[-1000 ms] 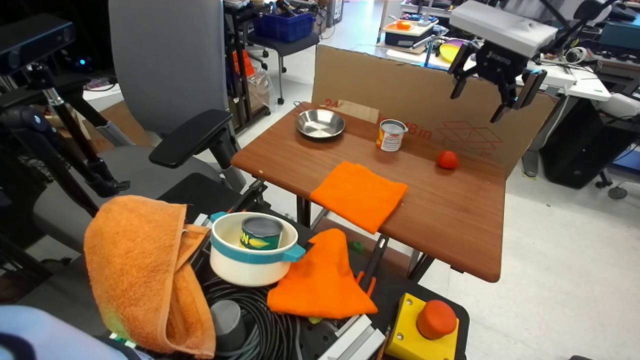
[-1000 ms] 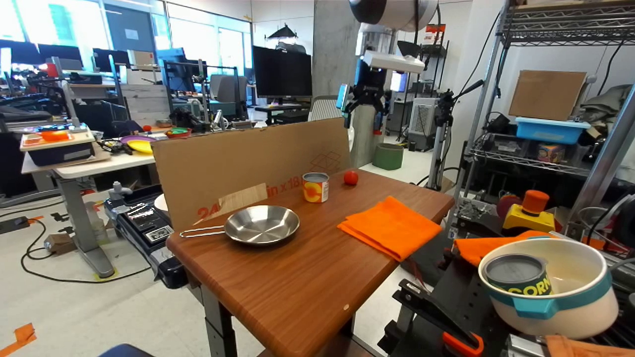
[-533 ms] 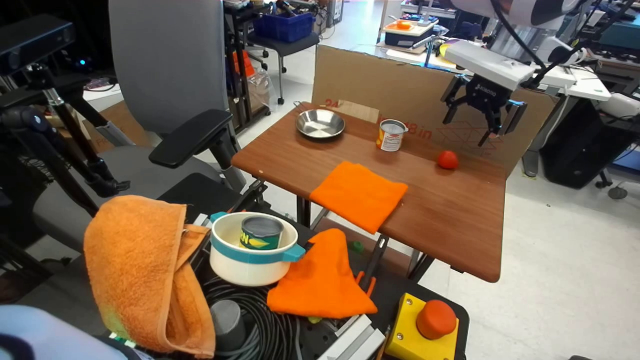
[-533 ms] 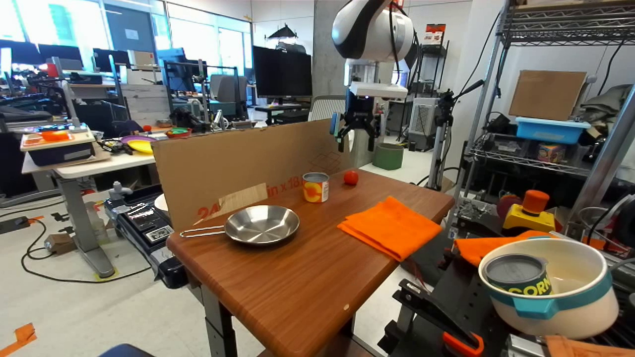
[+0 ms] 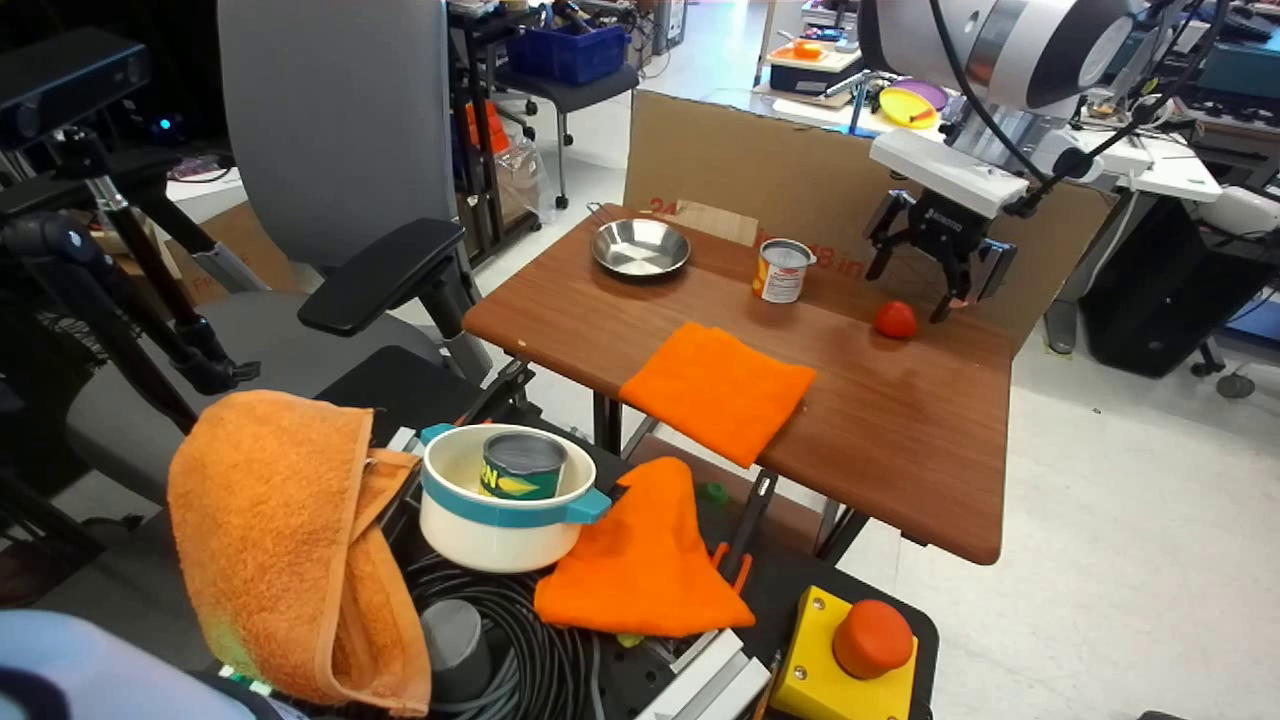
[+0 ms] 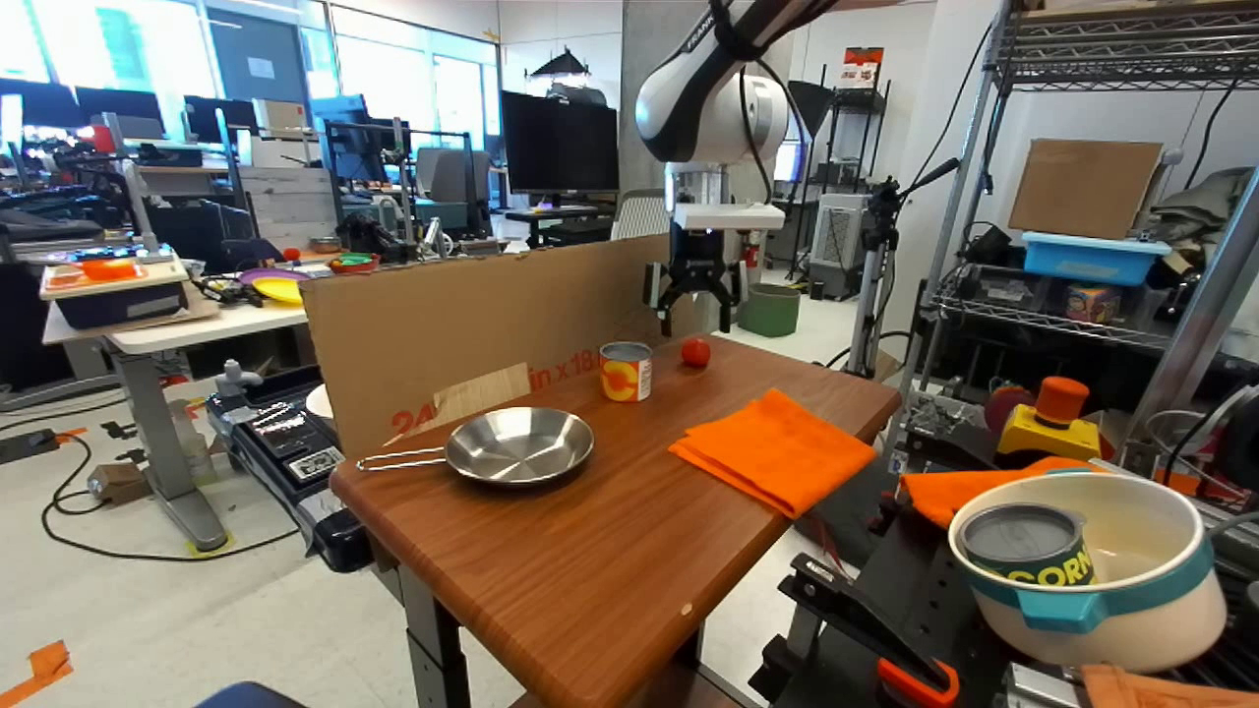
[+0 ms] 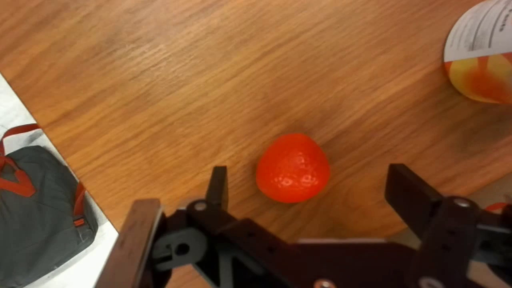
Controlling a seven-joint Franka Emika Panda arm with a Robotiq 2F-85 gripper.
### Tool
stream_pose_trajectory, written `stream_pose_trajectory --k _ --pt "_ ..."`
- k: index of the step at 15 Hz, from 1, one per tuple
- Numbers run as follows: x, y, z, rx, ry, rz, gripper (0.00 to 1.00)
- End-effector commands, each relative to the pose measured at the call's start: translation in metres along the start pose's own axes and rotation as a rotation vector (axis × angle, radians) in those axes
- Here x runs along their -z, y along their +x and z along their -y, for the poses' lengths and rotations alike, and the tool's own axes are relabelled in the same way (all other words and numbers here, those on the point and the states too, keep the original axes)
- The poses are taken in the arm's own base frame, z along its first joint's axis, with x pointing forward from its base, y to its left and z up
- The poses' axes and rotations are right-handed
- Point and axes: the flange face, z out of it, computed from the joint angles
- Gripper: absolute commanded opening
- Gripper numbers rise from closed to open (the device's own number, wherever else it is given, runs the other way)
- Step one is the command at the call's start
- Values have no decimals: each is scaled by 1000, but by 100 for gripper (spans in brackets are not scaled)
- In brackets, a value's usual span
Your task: Move the orange ball to the right
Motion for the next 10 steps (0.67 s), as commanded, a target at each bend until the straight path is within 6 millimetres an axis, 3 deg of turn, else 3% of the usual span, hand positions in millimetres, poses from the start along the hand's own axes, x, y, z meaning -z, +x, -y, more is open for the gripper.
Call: stream_pose_trajectory --k 1,3,4,6,10 --pt "-12 12 9 -22 -11 33 100" --pt "-20 15 11 -28 -17 46 96" --pt "-22 17 12 -28 -22 49 72" --pt "-25 20 13 -26 -25 52 69" --pt "-21 26 15 -25 -34 26 37"
